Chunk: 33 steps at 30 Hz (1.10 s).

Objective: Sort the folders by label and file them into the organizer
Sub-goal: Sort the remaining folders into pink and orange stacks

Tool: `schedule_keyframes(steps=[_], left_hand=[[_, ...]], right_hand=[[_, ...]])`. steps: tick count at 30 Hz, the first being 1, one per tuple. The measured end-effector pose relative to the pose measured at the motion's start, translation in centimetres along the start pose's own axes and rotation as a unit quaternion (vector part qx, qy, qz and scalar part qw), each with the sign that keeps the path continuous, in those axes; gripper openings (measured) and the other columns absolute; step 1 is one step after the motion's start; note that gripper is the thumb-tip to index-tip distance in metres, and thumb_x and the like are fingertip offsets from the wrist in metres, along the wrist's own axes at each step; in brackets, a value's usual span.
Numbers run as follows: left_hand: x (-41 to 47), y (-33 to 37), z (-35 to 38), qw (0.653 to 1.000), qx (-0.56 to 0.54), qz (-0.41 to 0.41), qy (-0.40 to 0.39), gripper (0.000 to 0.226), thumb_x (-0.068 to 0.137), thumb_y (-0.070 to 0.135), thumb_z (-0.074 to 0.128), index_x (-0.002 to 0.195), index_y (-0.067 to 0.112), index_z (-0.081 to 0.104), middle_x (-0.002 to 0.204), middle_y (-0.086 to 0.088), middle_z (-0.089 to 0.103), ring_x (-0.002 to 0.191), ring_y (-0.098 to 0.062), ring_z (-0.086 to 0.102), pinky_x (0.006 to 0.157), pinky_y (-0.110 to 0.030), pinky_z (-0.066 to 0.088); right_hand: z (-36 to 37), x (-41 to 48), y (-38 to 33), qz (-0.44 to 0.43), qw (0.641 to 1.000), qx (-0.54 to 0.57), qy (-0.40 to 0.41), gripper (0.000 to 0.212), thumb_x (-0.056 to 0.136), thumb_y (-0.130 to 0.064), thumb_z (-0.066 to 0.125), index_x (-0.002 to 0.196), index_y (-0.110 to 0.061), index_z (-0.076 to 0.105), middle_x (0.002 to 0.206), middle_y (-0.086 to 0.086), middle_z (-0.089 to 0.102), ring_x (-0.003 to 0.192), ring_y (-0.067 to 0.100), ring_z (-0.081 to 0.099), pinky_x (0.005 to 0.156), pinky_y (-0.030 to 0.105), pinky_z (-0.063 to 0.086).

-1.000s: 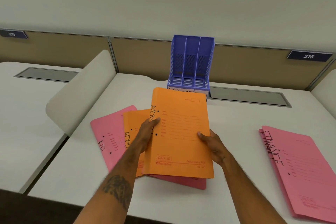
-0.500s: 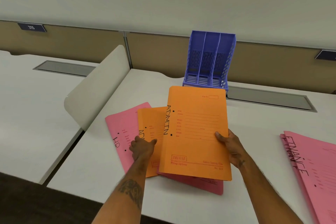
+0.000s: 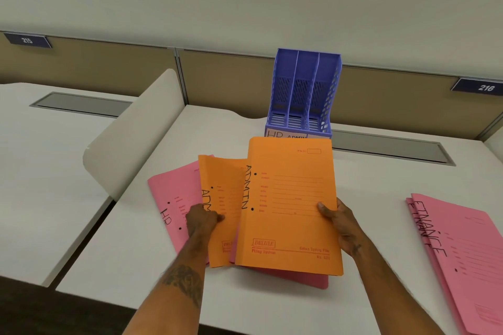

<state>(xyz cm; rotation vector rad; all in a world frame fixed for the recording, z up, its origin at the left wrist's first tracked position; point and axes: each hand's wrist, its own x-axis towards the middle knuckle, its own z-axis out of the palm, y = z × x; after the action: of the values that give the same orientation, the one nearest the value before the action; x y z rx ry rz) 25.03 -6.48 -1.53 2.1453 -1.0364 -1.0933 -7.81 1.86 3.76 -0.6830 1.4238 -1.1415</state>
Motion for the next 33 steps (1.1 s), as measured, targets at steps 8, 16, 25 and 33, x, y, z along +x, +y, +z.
schedule_keyframes(steps=[8, 16, 25, 33], left_hand=[[-0.7, 3.9, -6.5, 0.989, -0.091, 0.115, 0.035, 0.029, 0.088, 0.022, 0.07, 0.113, 0.009, 0.062, 0.104, -0.009, 0.066, 0.083, -0.025, 0.062, 0.07, -0.032, 0.046], [-0.8, 8.2, -15.0, 0.964, -0.093, 0.232, 0.089, 0.021, 0.093, 0.033, 0.063, 0.109, 0.02, 0.065, 0.099, -0.005, 0.07, 0.086, -0.025, 0.067, 0.081, -0.041, 0.054], [-1.3, 11.3, -18.2, 0.956, -0.176, 0.235, -0.024, 0.022, 0.097, 0.028, 0.06, 0.115, 0.017, 0.066, 0.105, -0.012, 0.073, 0.089, -0.031, 0.072, 0.085, -0.052, 0.058], [-4.8, 9.5, -9.5, 0.941, -0.222, 0.183, -0.18, 0.019, 0.096, 0.024, 0.062, 0.115, 0.021, 0.063, 0.102, -0.014, 0.075, 0.091, -0.036, 0.073, 0.084, -0.057, 0.057]], right_hand=[[0.4, -0.3, -0.8, -0.013, 1.0, 0.009, 0.026, 0.045, 0.088, -0.027, 0.069, 0.13, -0.021, 0.054, 0.12, 0.009, 0.068, 0.103, 0.035, 0.068, 0.087, 0.058, 0.054], [0.7, -0.8, -1.6, -0.037, 0.998, 0.017, 0.053, 0.041, 0.091, -0.023, 0.067, 0.13, -0.019, 0.054, 0.12, 0.01, 0.067, 0.103, 0.035, 0.067, 0.089, 0.06, 0.052], [0.1, -0.7, -3.0, -0.07, 0.995, 0.007, 0.076, 0.043, 0.092, -0.025, 0.065, 0.133, -0.018, 0.053, 0.121, 0.01, 0.066, 0.102, 0.034, 0.067, 0.089, 0.059, 0.053], [1.0, -1.6, -3.1, -0.074, 0.996, 0.02, 0.039, 0.046, 0.092, -0.031, 0.066, 0.134, -0.02, 0.052, 0.123, 0.009, 0.067, 0.105, 0.033, 0.067, 0.089, 0.059, 0.053]])
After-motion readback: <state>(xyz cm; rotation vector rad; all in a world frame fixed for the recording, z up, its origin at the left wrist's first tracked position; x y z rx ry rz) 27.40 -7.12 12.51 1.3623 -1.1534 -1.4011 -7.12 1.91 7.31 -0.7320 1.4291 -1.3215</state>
